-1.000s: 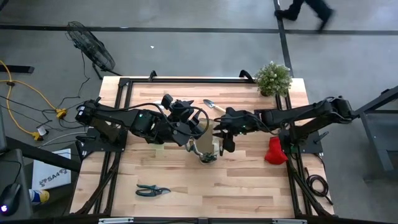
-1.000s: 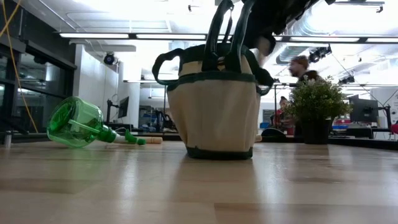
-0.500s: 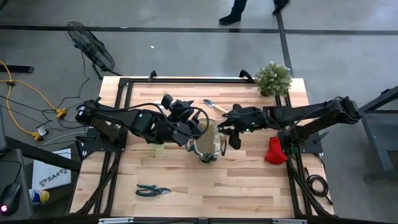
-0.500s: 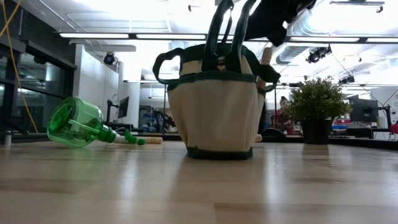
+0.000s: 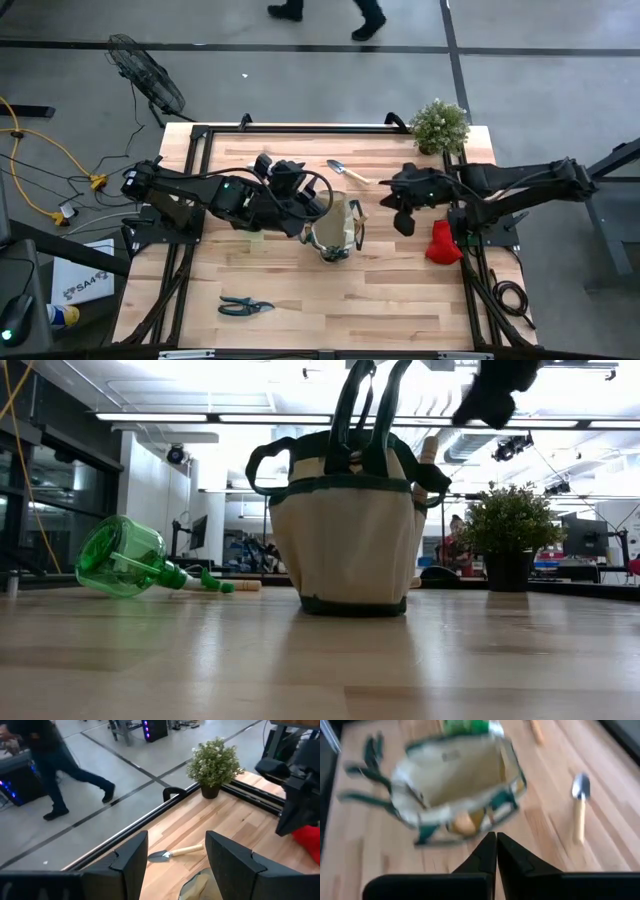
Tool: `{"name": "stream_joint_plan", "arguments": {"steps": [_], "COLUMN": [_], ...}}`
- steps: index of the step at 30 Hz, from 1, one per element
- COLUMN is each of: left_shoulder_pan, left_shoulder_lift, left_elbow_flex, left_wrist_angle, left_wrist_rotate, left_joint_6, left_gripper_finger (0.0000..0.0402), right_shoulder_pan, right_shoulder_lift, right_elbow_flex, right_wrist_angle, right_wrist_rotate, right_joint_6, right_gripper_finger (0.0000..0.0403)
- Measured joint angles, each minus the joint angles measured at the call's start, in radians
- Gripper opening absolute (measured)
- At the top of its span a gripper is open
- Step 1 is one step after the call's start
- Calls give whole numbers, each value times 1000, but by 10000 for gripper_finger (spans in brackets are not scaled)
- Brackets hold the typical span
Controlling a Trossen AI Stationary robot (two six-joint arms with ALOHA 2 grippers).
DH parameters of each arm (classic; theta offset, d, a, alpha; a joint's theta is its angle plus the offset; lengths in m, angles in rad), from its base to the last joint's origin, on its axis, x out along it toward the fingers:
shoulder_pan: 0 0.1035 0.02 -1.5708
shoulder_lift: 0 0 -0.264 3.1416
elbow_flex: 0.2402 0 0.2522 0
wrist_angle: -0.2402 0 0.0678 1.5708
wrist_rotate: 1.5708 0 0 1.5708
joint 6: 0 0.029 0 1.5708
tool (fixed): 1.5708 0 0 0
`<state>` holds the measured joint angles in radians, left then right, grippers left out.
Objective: Pick & Place Garden tools in Gardening bag
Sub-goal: Put the brown trowel into the white gardening bag
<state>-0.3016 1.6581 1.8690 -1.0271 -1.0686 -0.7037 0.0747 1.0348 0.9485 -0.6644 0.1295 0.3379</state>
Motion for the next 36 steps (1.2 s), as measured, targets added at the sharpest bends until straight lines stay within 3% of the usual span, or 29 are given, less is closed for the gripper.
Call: {"name": "stream_joint_plan", "arguments": {"steps": [5,18,23,29,36], "left_shoulder_pan": [0,0,0,0,-1], "left_shoulder_lift": [0,0,0,0,0], "left_elbow_flex": [0,0,0,0,0], "left_wrist_angle": [-69,-121,-134,-174,-261], "left_wrist_rotate": [3,16,50,97,184], "left_joint_6": [-78,-141,-140,-140,-142], "left_gripper_finger": [193,193,193,193,193], "right_shoulder_pan": [70,226,269,293,294], "right_shoulder_lift": [4,87,197,308,358], "right_elbow_flex": [0,0,0,0,0], "right_wrist_angle": [-105,-32,64,140,147], "right_wrist_rotate": [-5,-22,-19,105,99], "right_joint_6": [-5,5,48,145,254], "right_gripper_finger": [4,10,64,148,185]}}
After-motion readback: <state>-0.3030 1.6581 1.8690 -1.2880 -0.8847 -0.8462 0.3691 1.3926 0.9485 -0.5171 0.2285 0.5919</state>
